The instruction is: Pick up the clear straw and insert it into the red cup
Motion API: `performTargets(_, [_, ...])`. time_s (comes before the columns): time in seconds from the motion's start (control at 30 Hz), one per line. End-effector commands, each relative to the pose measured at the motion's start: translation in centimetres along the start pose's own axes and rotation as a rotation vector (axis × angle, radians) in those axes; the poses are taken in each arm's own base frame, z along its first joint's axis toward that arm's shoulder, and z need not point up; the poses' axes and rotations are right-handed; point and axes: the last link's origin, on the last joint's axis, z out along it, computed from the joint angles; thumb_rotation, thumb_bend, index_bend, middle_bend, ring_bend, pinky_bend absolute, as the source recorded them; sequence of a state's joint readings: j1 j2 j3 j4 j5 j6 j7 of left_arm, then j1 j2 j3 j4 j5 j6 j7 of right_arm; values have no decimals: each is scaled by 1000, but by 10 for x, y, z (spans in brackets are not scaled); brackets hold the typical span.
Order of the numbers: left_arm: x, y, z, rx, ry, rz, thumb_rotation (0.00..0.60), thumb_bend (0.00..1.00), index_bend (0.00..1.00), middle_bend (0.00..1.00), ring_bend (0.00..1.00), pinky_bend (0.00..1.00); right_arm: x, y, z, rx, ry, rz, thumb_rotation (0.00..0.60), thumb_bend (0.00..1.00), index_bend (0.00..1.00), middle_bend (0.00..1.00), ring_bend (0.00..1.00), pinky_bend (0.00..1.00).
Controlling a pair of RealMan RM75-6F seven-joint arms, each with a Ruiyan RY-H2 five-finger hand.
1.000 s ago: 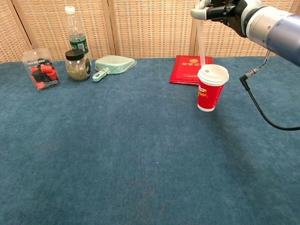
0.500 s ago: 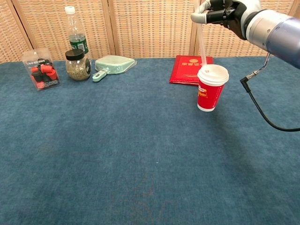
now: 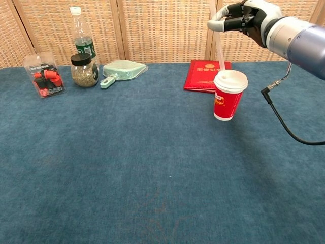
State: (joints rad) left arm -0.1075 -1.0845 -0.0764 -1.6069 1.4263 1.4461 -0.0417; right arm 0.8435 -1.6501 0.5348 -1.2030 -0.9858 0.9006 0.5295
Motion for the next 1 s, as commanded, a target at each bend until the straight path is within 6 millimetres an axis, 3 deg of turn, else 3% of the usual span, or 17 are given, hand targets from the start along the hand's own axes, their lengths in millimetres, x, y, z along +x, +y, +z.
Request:
performTargets(0.03, [0,0,0,0,-1,1,600,74,0,0,0,0,0,3,0,-4,0,-3,600,483,709,227,0,0])
performTargets(1.0, [-5,2,3,-3,-23,10,600,74,0,0,0,0,-6,53,-16,-28,-70,-139,600,483,710,206,0,0])
